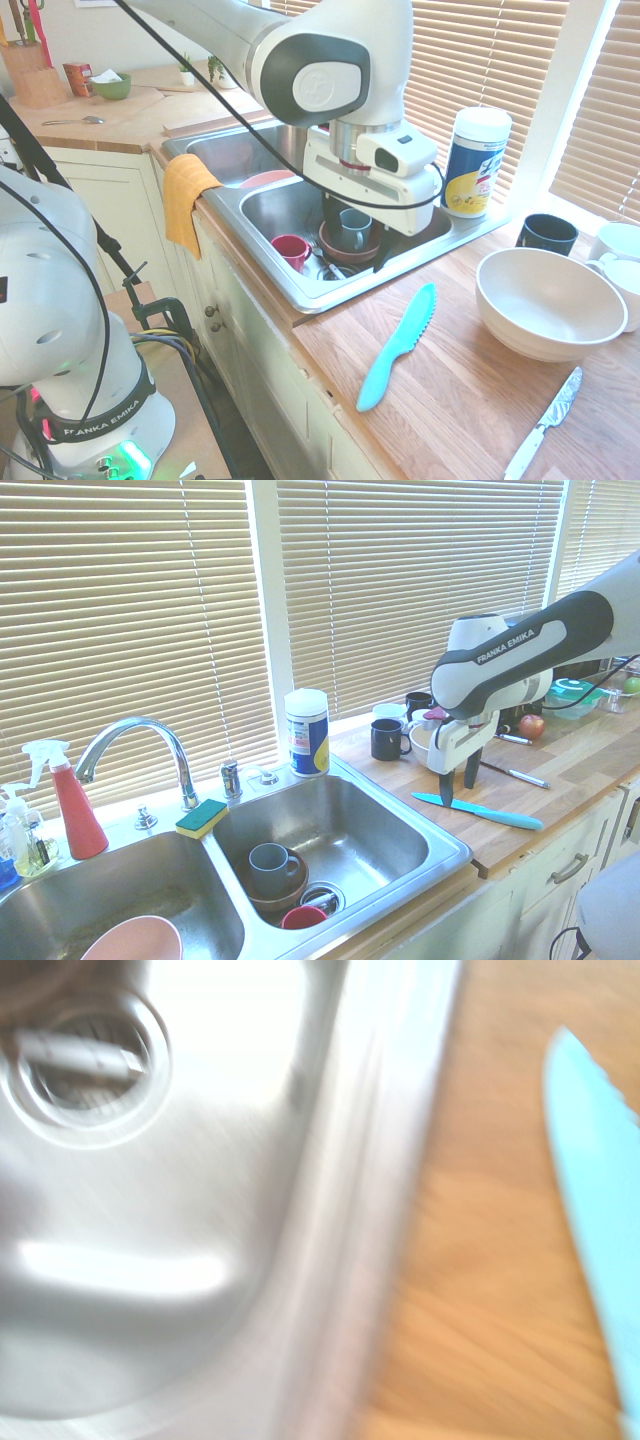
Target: Put the knife into the sink
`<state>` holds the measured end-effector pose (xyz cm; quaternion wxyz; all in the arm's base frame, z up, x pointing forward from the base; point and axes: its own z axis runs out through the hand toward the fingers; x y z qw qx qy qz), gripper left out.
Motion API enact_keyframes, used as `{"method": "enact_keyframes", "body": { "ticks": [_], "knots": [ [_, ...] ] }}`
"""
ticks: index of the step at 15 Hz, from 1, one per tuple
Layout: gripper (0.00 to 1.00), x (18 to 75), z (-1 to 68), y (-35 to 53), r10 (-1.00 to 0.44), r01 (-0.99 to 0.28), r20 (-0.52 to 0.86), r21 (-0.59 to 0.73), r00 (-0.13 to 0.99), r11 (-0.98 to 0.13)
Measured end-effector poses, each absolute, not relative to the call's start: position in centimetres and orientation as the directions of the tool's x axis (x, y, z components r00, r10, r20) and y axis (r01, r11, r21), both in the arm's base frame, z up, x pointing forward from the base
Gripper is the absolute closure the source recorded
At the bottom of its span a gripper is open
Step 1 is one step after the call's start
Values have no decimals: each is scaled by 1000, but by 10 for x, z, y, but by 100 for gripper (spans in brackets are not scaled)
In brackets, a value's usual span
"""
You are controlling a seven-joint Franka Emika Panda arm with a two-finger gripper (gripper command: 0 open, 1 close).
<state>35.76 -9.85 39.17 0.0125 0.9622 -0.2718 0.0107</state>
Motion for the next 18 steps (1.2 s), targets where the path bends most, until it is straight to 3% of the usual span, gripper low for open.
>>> {"method": "enact_keyframes", "body": {
  "ticks": [6, 18],
  "knots": [
    [0, 329, 369, -150, -371, -372, 22, 40, 928, -928],
    [0, 333, 320, -179, -372, -372, -9, 37, 928, -928]
  ]
}}
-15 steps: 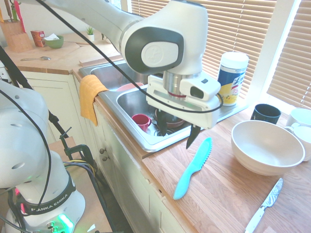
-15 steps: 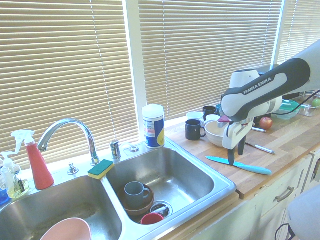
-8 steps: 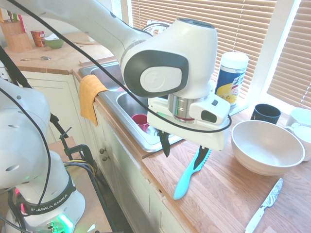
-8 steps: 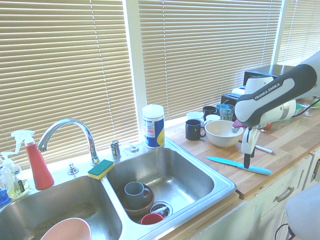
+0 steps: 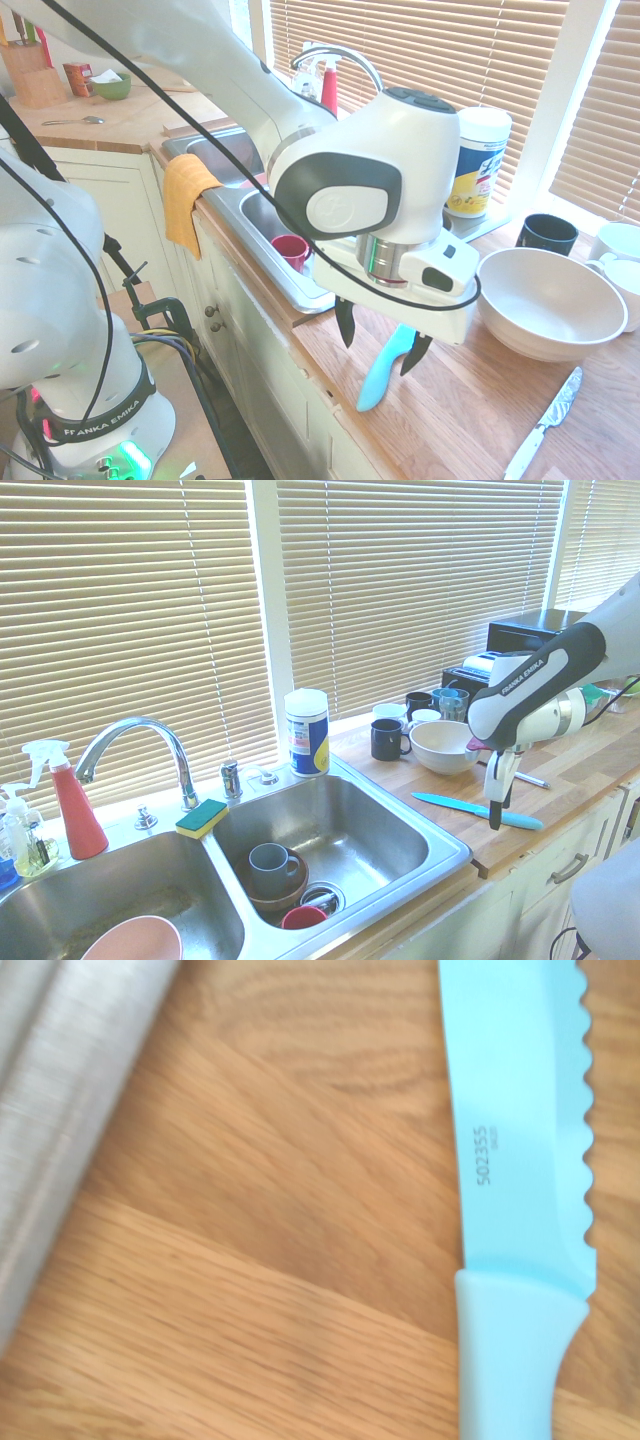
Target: Put the knife into the sink
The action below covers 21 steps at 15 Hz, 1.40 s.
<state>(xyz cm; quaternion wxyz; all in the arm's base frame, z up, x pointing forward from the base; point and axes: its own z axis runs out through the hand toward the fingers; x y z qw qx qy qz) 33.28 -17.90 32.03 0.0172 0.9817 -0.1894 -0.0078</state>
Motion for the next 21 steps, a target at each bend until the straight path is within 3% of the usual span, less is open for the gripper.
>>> {"method": "enact_keyframes", "body": {
  "ticks": [3, 4, 21],
  "knots": [
    [0, 335, 318, -179, -369, -368, -4, 37, 929, -929],
    [100, 335, 317, -178, -367, -367, -3, 38, 930, -930],
    [100, 356, 311, -165, -343, -343, 8, 32, 939, -939]
  ]
}}
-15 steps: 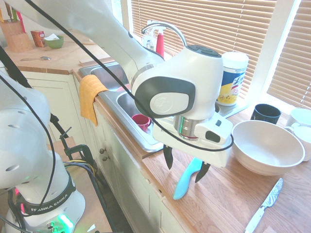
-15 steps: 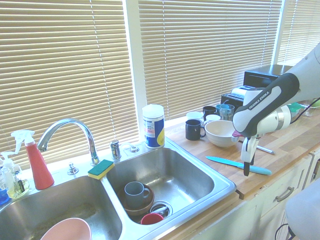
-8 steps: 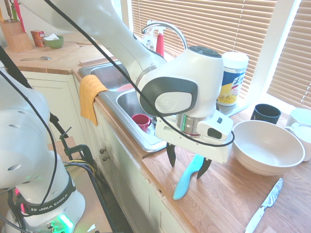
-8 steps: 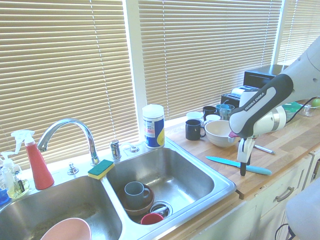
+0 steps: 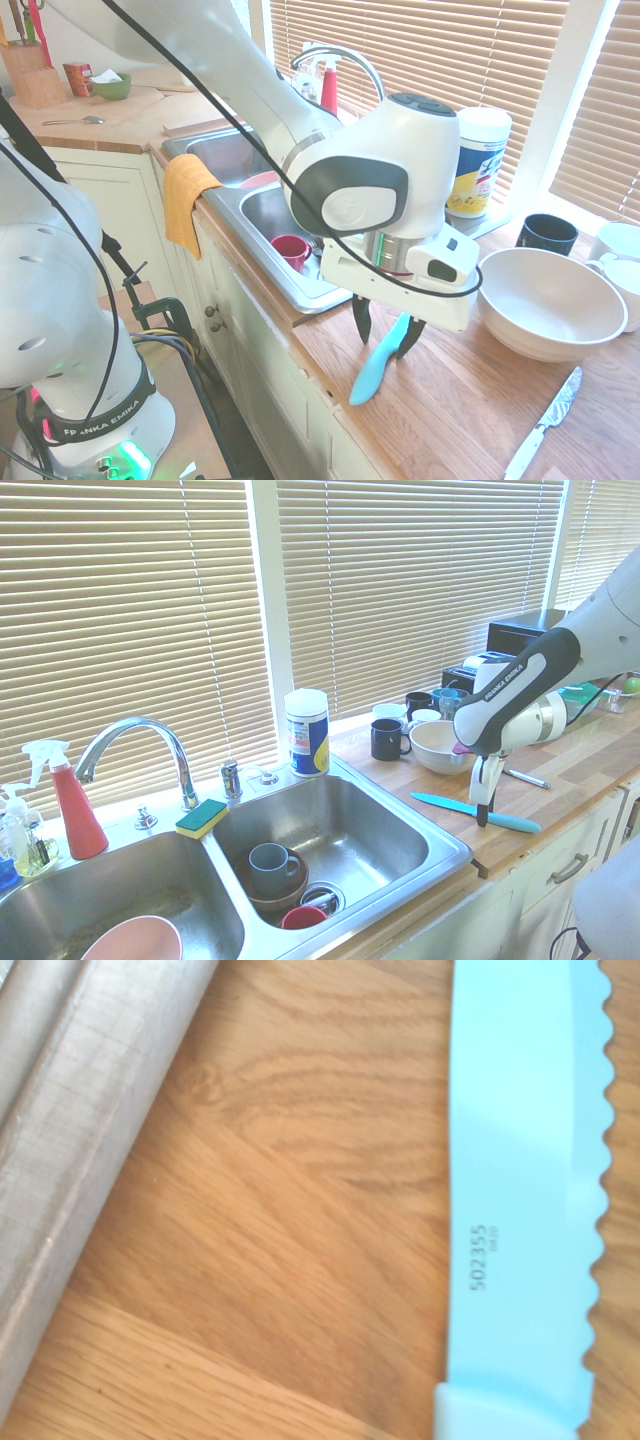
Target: Put the knife into the sink
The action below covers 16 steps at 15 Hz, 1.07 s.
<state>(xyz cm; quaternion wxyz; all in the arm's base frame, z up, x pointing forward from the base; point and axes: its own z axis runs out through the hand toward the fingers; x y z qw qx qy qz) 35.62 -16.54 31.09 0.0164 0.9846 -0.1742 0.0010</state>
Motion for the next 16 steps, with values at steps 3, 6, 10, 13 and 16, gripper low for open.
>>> {"method": "enact_keyframes", "body": {
  "ticks": [3, 6, 10, 13, 16],
  "knots": [
    [100, 356, 311, -167, -354, -354, 13, 25, 935, -935],
    [100, 356, 311, -169, -367, -368, 20, 14, 930, -930],
    [100, 355, 311, -172, -390, -390, 22, -4, 921, -921],
    [100, 356, 313, -175, -427, -426, 25, -32, 904, -904],
    [100, 363, 338, -178, -441, -439, 51, -48, 896, -897]
  ]
}}
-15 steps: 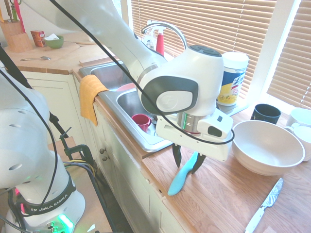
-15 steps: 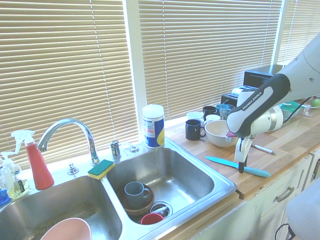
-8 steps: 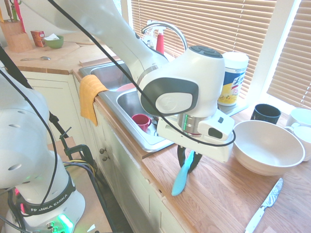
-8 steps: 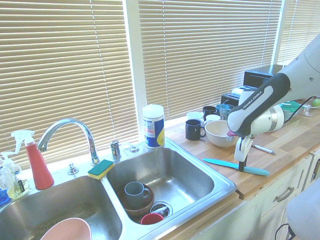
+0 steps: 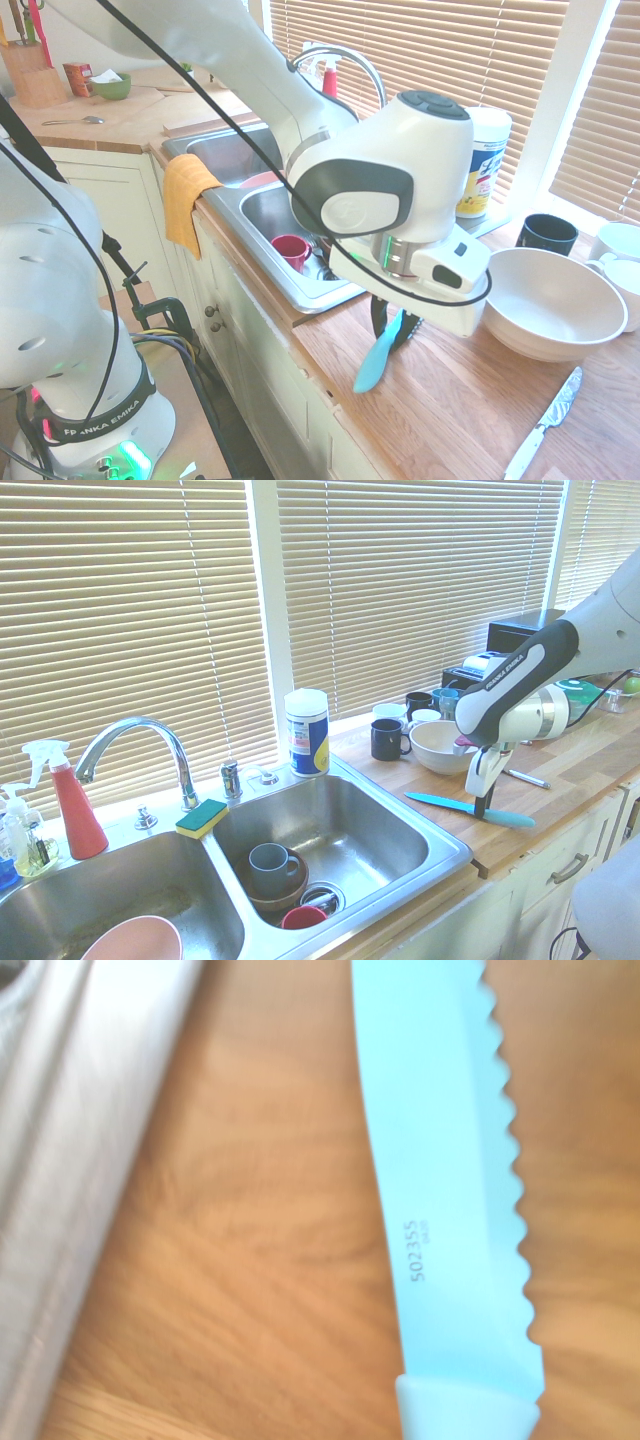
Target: Put the knife into the sink
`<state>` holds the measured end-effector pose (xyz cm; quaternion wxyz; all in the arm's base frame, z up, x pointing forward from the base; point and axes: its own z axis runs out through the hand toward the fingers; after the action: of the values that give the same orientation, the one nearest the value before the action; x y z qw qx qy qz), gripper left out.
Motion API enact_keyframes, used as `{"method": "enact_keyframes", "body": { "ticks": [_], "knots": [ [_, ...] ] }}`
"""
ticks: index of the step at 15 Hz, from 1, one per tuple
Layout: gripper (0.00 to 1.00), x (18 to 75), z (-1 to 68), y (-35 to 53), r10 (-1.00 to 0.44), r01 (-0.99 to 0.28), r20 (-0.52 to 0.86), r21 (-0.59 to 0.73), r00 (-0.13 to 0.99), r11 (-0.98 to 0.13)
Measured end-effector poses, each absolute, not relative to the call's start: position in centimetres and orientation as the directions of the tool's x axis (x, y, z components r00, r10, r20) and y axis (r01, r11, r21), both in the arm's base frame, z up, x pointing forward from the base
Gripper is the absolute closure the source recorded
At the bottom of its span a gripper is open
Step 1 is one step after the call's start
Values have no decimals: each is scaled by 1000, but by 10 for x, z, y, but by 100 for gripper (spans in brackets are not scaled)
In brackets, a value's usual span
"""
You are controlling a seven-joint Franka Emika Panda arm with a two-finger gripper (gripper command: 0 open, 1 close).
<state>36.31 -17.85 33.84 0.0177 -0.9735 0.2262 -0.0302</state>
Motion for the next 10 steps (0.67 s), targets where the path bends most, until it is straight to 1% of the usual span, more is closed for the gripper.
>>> {"method": "enact_keyframes", "body": {
  "ticks": [4, 10],
  "knots": [
    [100, 362, 378, -177, -441, -436, 88, -66, 893, -897],
    [100, 363, 398, -170, -467, -462, 101, -72, 878, -884]
  ]
}}
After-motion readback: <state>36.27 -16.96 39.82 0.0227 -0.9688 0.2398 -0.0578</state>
